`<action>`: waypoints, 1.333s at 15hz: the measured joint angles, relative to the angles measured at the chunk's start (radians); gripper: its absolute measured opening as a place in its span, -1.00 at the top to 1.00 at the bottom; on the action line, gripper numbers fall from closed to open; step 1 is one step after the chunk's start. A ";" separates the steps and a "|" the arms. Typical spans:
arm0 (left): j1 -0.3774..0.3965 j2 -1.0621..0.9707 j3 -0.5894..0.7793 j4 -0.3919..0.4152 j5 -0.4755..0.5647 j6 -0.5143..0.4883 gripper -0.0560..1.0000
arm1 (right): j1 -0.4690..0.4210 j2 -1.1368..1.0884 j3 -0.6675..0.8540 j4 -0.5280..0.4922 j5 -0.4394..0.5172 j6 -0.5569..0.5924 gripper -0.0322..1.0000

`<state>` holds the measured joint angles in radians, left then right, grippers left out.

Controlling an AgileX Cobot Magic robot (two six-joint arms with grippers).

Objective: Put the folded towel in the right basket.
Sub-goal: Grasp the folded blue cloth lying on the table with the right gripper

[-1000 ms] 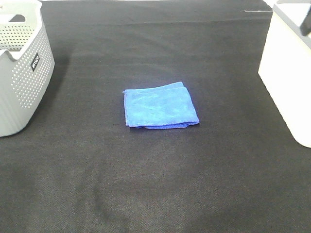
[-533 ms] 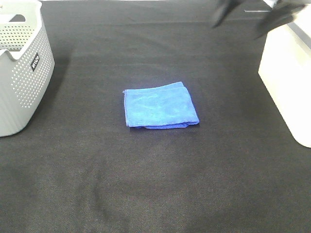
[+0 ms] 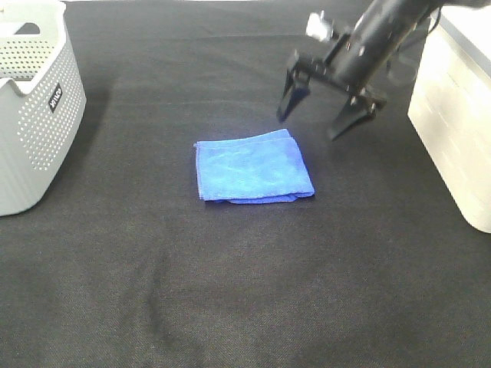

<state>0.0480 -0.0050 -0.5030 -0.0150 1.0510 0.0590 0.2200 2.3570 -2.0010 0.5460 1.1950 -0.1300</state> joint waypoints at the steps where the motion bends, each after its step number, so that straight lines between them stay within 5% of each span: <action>1: 0.000 0.000 0.000 0.000 0.000 0.000 -0.98 | 0.000 0.023 0.000 -0.002 -0.019 0.000 -0.88; 12: 0.000 0.000 0.000 0.000 0.000 0.000 -0.98 | 0.000 0.137 -0.012 -0.004 -0.125 0.000 -0.85; 18: 0.000 0.000 0.000 0.000 0.000 0.000 -0.98 | 0.082 0.201 -0.021 0.239 -0.133 -0.092 -0.55; 20: 0.000 0.000 0.000 0.000 0.000 0.000 -0.98 | 0.121 0.213 -0.020 0.245 -0.173 -0.106 -0.11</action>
<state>0.0480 -0.0050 -0.5030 -0.0150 1.0510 0.0590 0.3410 2.5700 -2.0210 0.7910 1.0220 -0.2360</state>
